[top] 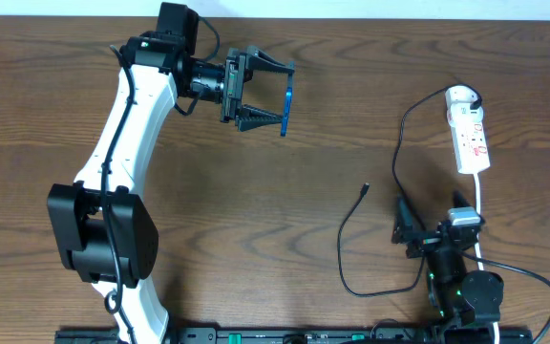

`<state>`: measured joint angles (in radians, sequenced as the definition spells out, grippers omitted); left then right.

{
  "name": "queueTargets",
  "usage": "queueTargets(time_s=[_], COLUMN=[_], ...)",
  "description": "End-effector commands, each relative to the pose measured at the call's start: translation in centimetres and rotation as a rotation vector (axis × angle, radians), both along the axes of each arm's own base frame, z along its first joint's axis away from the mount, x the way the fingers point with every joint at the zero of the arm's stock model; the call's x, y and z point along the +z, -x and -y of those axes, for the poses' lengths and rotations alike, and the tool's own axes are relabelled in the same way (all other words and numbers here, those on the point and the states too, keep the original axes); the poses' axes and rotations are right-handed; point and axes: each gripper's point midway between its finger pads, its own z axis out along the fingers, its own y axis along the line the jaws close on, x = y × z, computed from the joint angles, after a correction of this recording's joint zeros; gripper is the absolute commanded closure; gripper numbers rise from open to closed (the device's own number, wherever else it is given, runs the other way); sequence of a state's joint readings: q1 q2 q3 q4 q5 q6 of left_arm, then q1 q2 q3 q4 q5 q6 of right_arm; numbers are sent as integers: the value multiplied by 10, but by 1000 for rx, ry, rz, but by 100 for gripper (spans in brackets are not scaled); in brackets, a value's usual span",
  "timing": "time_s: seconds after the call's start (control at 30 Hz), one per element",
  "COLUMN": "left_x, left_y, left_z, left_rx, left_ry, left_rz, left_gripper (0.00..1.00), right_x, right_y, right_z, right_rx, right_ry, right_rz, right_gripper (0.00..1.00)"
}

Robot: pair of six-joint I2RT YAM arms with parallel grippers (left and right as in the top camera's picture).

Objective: Plug charger to phone and switch on socket
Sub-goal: 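Move the right gripper to the held phone and grasp its edge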

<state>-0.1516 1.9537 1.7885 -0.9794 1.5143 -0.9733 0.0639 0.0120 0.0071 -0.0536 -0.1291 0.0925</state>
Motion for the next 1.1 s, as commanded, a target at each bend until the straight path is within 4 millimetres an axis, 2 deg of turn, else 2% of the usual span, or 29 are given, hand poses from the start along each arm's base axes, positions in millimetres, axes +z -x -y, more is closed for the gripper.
queueTargets(time_s=[0.0, 0.07, 0.1, 0.23, 0.33, 0.43, 0.5, 0.6, 0.67, 0.77, 0.87, 0.97, 1.07], left_x=[24, 24, 24, 24, 24, 24, 24, 24, 24, 24, 24, 24, 24], left_y=[9, 9, 9, 9, 9, 9, 9, 9, 9, 9, 9, 9, 9], left_z=[-2, -2, -2, -2, -2, -2, -2, -2, -2, -2, -2, -2, -2], left_rx=[-15, -15, -15, -15, -15, -15, -15, -15, -15, -15, -15, -15, -15], left_ry=[59, 58, 58, 58, 59, 58, 58, 58, 58, 58, 58, 58, 58], left_rz=[22, 22, 21, 21, 22, 22, 22, 22, 22, 22, 26, 27, 26], left_gripper=[22, 22, 22, 22, 22, 22, 22, 22, 22, 22, 22, 22, 22], right_x=[18, 45, 66, 120, 141, 160, 164, 157, 153, 164, 166, 166, 174], right_y=[16, 23, 28, 47, 49, 41, 30, 4, -10, -10, -10, -20, -30], right_z=[-47, -56, -57, -59, -58, -58, -58, -54, -65, -101, -122, -128, -135], right_rx=[284, 359, 390, 441, 426, 394, 371, 324, 387, 623, 803, 818, 807], right_ry=[-281, -361, -370, -346, -311, -208, -169, -86, -83, -294, -340, -412, -412], right_rz=[-19, 51, 135, 316, 303, 212, 126, -70, -179, -308, -335, -392, -433], right_gripper=[1, 1, 1, 1, 1, 1, 1, 1, 1, 1, 1, 1, 1])
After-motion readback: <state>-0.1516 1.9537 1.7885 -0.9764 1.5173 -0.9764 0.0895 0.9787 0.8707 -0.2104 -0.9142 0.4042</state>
